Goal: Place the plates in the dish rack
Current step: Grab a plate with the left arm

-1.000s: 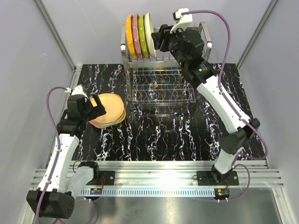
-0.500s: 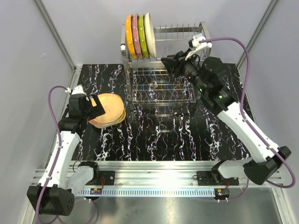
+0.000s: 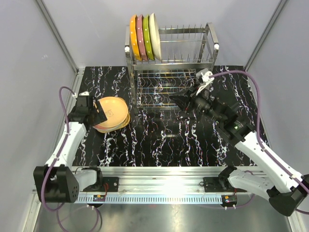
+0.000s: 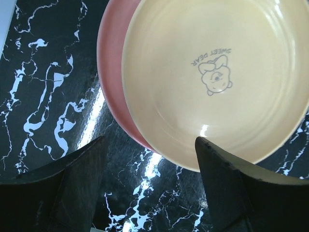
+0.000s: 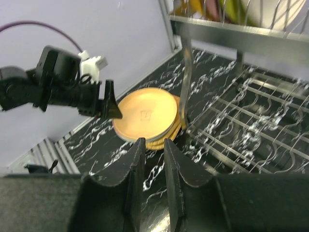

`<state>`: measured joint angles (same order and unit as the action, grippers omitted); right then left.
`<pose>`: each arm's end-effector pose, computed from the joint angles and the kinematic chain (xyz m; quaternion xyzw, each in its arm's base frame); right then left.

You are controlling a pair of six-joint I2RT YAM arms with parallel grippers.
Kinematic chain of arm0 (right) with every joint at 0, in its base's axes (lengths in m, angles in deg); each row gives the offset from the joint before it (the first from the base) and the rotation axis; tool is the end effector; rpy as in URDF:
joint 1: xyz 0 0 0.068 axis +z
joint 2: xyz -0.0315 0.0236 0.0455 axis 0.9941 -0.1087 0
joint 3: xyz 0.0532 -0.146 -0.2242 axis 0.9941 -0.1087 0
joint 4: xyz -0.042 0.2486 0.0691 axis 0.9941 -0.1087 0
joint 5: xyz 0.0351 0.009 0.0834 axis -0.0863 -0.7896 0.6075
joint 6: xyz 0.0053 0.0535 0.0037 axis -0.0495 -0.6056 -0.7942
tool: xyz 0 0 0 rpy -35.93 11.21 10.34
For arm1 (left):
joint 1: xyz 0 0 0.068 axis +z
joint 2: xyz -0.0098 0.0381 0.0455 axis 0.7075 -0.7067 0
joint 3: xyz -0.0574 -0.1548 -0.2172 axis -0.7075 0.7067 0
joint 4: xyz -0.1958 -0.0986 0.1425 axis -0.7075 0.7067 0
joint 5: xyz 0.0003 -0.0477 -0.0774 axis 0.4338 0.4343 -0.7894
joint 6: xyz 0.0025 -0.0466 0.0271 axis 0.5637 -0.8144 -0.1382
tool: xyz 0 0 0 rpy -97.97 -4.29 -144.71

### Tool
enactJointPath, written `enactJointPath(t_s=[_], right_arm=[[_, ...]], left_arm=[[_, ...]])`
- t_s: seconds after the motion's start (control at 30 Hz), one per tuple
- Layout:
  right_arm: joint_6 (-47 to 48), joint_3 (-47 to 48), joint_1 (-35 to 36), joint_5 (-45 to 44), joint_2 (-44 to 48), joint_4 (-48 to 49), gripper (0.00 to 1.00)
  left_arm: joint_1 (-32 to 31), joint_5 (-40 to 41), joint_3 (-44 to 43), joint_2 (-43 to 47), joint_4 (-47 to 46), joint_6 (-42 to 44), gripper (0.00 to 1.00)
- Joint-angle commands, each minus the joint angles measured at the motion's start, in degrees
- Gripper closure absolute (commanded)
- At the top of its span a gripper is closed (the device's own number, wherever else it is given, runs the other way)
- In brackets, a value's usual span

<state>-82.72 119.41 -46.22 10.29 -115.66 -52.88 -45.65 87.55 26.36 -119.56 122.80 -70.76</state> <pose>0.1739 0.1423 0.4277 -0.2168 0.6507 0.3680 0.6279 0.2262 0.0041 0.2653 -0.2063 0.9158 0.0190 0.3441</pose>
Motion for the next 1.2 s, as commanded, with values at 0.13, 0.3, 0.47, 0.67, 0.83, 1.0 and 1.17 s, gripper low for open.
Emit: enactJointPath(t_s=[0.13, 0.3, 0.47, 0.67, 0.83, 1.0, 1.17], right_arm=[[-3.7, -7.0, 1.7, 3.5, 3.9, 0.4, 0.71], [-3.6, -10.1, 1.8, 3.0, 4.5, 0.7, 0.71], [-3.5, -11.0, 1.8, 2.9, 4.3, 0.9, 0.71], [-3.7, -11.9, 1.8, 2.4, 3.6, 0.7, 0.71], [-5.1, -12.5, 1.9, 2.5, 3.3, 0.9, 0.71], [-3.7, -11.3, 2.0, 1.4, 3.3, -2.4, 0.71], [-3.3, -10.8, 2.1, 0.8, 3.6, -4.5, 0.71]], left_arm=[[0.5, -3.5, -3.4, -6.4, -1.1, 0.8, 0.27], [2.2, -4.0, -4.4, -9.4, -0.5, 0.7, 0.31], [3.6, -3.9, -4.6, -9.9, -0.7, 0.8, 0.48], [3.9, -3.8, -4.7, -9.4, -0.3, 0.5, 0.67], [3.9, -3.5, -4.3, -8.1, -0.7, 0.6, 0.76], [4.0, -4.1, -5.0, -9.3, 0.1, 0.7, 0.86], [3.9, -4.2, -4.9, -8.7, -0.1, 0.6, 0.95]])
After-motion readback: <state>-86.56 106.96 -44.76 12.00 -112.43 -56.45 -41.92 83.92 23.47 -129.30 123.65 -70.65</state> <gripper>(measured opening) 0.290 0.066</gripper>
